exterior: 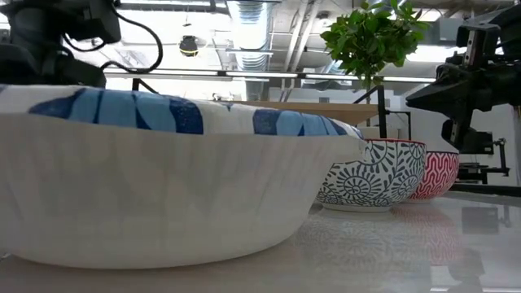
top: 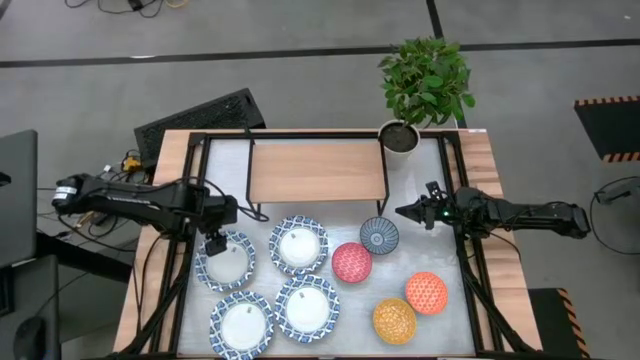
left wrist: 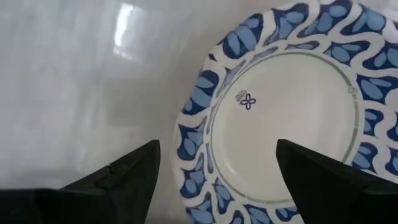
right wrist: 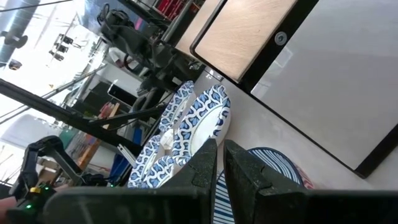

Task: Place and stack bowls onto a shelf
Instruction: Put the white patterned bowl on the shelf, then stack the white patterned bowl on top of the other white patterned bowl on the shelf

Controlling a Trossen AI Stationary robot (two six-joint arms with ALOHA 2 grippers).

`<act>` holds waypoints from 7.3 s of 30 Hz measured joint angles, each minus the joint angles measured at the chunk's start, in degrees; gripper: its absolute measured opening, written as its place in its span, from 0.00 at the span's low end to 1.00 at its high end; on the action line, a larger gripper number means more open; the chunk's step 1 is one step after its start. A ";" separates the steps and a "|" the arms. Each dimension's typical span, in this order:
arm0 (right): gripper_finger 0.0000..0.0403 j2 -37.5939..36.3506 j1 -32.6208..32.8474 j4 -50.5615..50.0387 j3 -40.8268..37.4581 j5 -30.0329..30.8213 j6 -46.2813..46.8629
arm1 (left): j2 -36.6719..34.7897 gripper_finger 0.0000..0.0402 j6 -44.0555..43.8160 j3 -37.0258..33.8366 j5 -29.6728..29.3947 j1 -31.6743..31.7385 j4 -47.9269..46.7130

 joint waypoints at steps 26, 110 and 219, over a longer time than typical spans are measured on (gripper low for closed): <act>0.14 0.00 0.00 0.00 0.00 0.00 0.01 | 0.35 0.11 -13.27 -6.79 -3.17 0.14 6.54; 0.14 -0.02 0.02 0.01 -0.02 0.02 -1.88 | 56.72 0.03 -15.58 75.90 -4.12 22.47 7.30; 0.14 0.46 0.13 0.00 -0.02 -0.07 -3.17 | 33.77 0.46 -83.37 7.99 -31.39 -23.50 42.91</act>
